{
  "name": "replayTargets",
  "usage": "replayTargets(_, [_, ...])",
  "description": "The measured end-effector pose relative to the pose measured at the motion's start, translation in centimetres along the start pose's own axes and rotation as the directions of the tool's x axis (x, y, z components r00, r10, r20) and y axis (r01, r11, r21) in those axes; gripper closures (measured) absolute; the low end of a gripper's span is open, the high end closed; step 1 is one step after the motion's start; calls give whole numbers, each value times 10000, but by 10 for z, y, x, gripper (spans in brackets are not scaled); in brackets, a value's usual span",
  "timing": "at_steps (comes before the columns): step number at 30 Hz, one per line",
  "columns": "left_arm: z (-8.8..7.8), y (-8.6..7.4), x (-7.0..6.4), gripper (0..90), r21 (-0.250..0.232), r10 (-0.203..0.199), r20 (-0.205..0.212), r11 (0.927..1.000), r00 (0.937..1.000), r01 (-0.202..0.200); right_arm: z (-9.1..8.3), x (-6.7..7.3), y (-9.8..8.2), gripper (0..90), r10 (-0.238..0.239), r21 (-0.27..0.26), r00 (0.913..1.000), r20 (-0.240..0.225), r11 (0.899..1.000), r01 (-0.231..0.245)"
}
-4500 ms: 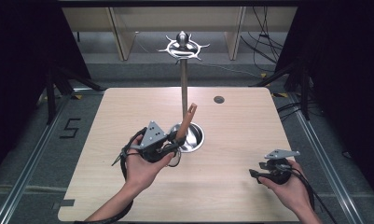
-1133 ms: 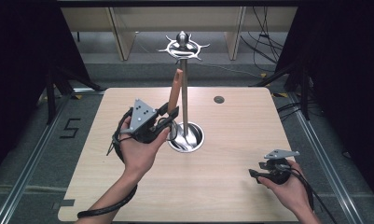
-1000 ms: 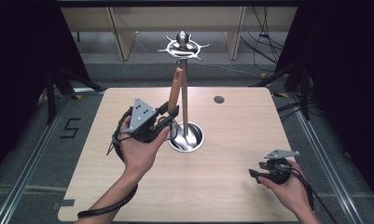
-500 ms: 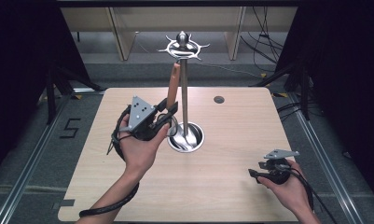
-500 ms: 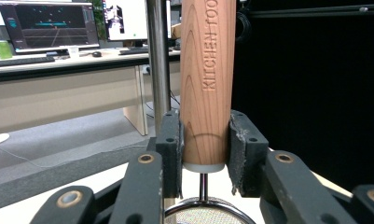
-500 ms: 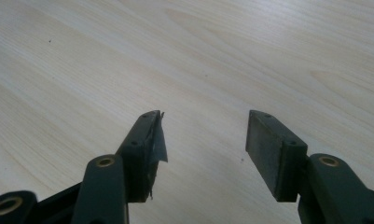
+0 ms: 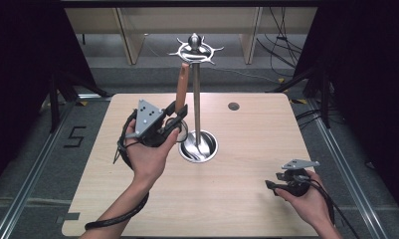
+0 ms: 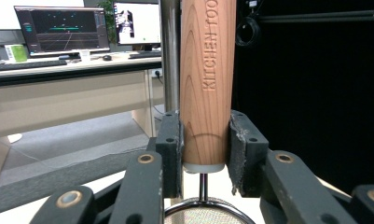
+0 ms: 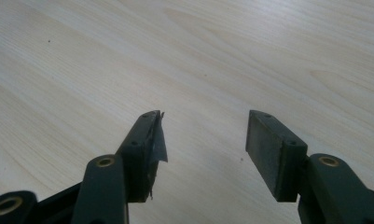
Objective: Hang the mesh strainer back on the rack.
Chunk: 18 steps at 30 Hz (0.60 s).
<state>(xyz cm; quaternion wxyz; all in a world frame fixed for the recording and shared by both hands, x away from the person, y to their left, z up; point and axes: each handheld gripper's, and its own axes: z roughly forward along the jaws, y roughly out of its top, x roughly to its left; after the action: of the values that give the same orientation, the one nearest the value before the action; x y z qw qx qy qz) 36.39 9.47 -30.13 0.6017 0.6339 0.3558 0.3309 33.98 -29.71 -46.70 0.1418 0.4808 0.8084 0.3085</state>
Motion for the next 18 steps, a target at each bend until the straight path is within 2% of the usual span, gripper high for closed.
replayTargets(1, [0,0,0,681,4,14,-7,10000,10000,-14,-1,0,1,462,71,140,10000,-49,9999,-70])
replayTargets(3, [0,1,1,681,25,7,-77,10000,10000,-7,0,0,0,462,-39,-39,10000,10,10000,39])
replayTargets(5, [2,1,1,681,21,25,-137,10000,9999,-25,0,-1,0,462,-160,0,9999,34,9999,160])
replayTargets(6, [2,1,1,681,75,39,-177,10000,9998,-37,-1,0,1,462,54,110,10000,-20,9999,-53])
replayTargets(7, [3,1,1,681,69,56,-185,10000,9998,-55,0,-1,0,462,-168,26,9999,13,9999,168])
replayTargets(10, [6,1,1,681,113,130,-309,9999,9994,-126,-1,-2,0,462,-290,13,9996,-8,9996,290])
replayTargets(15, [10,1,1,681,119,203,-515,9997,9985,-197,-1,-1,0,462,-230,55,9997,-15,9997,230])
replayTargets(17, [11,1,1,680,146,199,-539,9997,9984,-191,-2,0,1,461,27,103,10000,-54,9999,-26])
replayTargets(18, [11,1,0,680,128,212,-568,9997,9982,-205,-1,-1,0,461,-204,31,9998,-8,9998,204])
